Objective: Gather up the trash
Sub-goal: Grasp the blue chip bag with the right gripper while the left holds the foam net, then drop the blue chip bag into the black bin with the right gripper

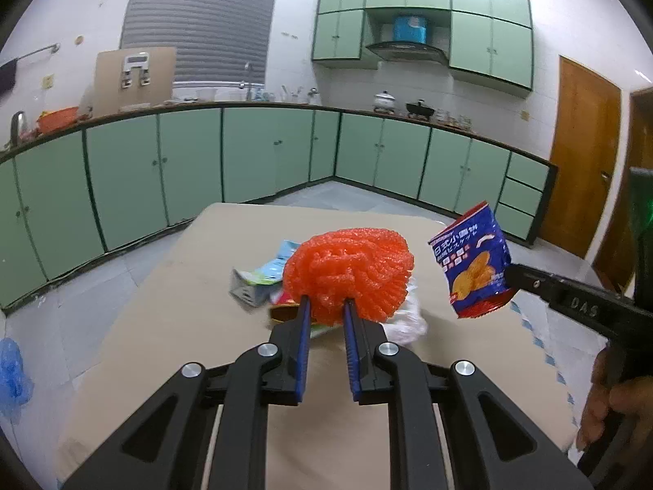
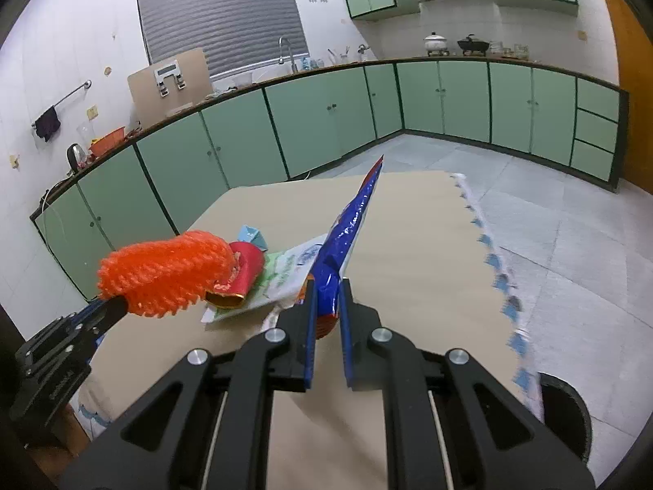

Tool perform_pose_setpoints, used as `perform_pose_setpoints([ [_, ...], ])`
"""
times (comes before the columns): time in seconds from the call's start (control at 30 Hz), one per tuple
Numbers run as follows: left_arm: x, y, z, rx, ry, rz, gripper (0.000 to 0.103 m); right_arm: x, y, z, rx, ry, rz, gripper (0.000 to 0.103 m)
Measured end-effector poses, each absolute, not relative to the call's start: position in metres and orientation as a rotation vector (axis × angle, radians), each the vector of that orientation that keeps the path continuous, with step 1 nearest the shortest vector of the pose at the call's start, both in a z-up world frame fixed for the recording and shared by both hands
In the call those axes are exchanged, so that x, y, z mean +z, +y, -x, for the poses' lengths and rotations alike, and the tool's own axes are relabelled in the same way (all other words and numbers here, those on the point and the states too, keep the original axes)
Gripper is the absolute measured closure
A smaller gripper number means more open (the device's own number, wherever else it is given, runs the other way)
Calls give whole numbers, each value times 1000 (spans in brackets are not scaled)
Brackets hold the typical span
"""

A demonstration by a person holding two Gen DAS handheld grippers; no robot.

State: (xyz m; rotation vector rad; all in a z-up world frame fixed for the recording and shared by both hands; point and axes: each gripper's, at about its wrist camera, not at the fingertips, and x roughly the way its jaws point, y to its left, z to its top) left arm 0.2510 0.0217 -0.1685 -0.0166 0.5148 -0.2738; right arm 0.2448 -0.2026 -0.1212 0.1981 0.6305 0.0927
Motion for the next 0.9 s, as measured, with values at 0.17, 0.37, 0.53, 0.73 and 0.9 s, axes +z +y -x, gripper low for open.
perform_pose_setpoints([
  [0.17, -162, -5, -243, -315, 514, -9, 87, -112, -229, -211, 61, 612, -202, 93],
  [0.37, -153, -43, -230, -377, 511, -44, 87, -106, -267, -170, 4, 600, -205, 94],
  [0.53, -151, -83, -215, -457, 515, -75, 87, -107, -307, -139, -64, 611, -221, 94],
  [0.73, -154, -149, -197, -596, 542, -113, 87, -127, -359, -96, -184, 655, -238, 94],
  [0.9, -169, -214, -173, -736, 581, -166, 87, -162, -402, -70, -261, 732, -301, 94],
])
